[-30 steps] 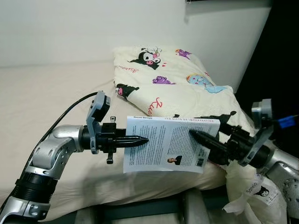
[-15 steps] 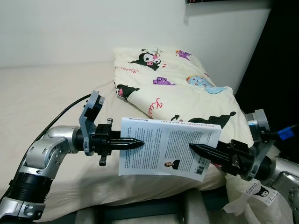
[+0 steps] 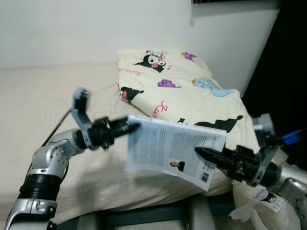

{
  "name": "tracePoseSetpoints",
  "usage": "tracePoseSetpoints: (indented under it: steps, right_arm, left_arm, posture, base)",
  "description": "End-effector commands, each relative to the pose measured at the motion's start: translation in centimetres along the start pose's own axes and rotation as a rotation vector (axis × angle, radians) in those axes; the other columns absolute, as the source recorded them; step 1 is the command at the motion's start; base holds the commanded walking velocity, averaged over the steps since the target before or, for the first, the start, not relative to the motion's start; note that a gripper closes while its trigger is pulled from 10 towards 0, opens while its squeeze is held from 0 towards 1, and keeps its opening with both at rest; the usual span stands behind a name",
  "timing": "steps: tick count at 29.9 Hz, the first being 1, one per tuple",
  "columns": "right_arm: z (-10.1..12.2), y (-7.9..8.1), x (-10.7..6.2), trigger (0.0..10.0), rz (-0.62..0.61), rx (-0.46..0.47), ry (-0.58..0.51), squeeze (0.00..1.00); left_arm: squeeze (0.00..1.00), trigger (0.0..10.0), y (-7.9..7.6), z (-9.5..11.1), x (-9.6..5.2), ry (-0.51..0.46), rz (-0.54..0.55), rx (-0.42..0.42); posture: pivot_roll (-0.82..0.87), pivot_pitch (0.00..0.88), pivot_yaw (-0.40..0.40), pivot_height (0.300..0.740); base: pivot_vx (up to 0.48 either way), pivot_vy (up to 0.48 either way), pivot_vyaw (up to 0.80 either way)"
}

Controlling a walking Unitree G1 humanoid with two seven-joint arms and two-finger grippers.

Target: Clean up the room

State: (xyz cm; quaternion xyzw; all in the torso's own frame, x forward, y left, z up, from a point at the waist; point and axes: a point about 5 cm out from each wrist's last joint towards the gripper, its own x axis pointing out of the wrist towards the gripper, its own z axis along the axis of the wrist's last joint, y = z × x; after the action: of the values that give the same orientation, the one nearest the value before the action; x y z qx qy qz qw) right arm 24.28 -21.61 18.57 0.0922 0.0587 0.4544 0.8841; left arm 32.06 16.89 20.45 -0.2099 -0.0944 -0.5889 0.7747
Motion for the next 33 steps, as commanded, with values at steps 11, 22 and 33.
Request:
tracePoseSetpoints:
  steps: [11, 22, 33]
  right_arm:
    - [-1.0, -3.8, 1.7, 0.0, -0.356, 0.027, -0.162, 0.00]
    - [-1.3, -2.5, 6.4, 10.0, -0.300, 0.078, -0.244, 0.00]
    - [-1.8, -1.9, 8.4, 10.0, -0.279, 0.086, -0.276, 0.00]
  left_arm:
    - [0.91, 10.0, 5.3, -8.8, -9.6, -0.081, 1.177, -0.200]
    - [0.00, 10.0, 1.3, -16.8, -13.8, 0.241, 1.376, -0.243]
    - [0.00, 10.0, 1.7, -16.8, -12.8, 0.185, 1.364, -0.213]
  posture:
    - [0.00, 0.063, 0.037, 0.501]
    - [0.00, 0.067, 0.036, 0.511]
    - [0.01, 0.068, 0.034, 0.551]
  base:
    - [0.000, 0.000, 0.00]
    - [0.000, 0.000, 0.00]
    - [0.000, 0.000, 0.00]
